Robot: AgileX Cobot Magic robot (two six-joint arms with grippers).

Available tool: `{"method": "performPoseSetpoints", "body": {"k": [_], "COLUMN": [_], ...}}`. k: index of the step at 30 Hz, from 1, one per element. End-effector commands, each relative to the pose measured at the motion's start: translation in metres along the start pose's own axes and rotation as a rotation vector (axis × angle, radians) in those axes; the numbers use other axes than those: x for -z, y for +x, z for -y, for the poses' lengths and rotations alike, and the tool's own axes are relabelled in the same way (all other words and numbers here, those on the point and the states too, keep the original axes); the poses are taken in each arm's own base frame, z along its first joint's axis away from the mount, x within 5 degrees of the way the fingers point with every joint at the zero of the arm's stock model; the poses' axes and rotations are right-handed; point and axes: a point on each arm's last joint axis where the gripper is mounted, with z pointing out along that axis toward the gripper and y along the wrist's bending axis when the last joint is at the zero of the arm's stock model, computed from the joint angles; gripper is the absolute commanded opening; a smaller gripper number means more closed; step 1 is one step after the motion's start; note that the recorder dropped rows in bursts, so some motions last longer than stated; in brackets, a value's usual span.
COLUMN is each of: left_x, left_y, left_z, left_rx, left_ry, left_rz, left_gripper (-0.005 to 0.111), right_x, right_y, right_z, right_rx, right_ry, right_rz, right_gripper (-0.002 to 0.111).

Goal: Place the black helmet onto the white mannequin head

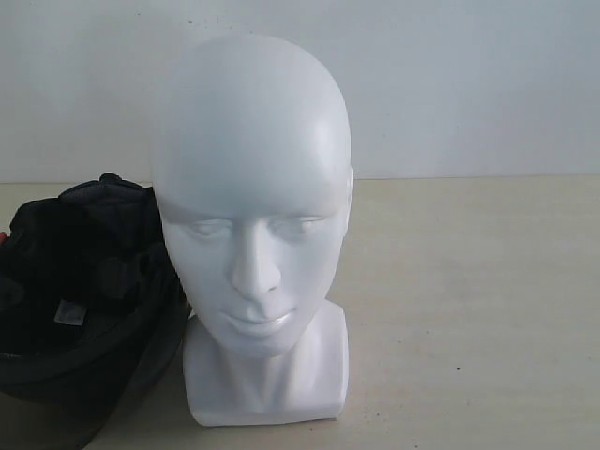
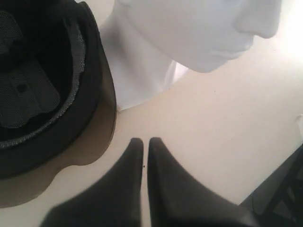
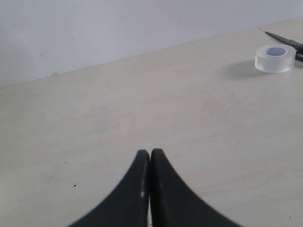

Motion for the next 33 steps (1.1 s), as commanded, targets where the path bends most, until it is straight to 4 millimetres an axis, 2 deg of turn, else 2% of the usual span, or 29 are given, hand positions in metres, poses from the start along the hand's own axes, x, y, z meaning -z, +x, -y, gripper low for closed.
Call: {"method": "performPoseSetpoints", "body": {"k": [1,7,13,15,21,26,33], "left_x": [-0.027,-0.056,-0.073,-0.077,-0.093,-0.103,-0.103], "left_y": [0.004,0.01,0.008,0.008,0.007,0.009,0.01], "left_z": [-0.014,-0.035,-0.038,-0.039,-0.05,-0.055,-0.055], "left_rx": [0.022,0.041,-0.051,-0.073,-0.039,-0.034,-0.089], "left_ry": [-0.001,-0.053,-0.016,-0.012,-0.032,-0.029,-0.017], "left_rz": [-0.004,-0.03,-0.068,-0.081,-0.115,-0.15,-0.16], "left_gripper": [0.004,0.004,0.005,0.01,0.036,0.037,0.037], "right_x": [0.0,0.0,0.0,0.0,0.0,0.0,0.0], "right_y": [-0.001,-0.001,-0.001,-0.001,-0.001,-0.001,-0.001], "right_z": [0.0,0.0,0.0,0.0,0.0,0.0,0.0], "right_rx": [0.006,0.006,0.006,0.006,0.006,0.006,0.006], "right_ry": [0.006,0.006,0.006,0.006,0.006,0.006,0.006], "right_rz": [0.013,0.013,0.011,0.011,0.011,0.011,0.011], "right_gripper": [0.0,0.0,0.0,0.0,0.0,0.0,0.0]}}
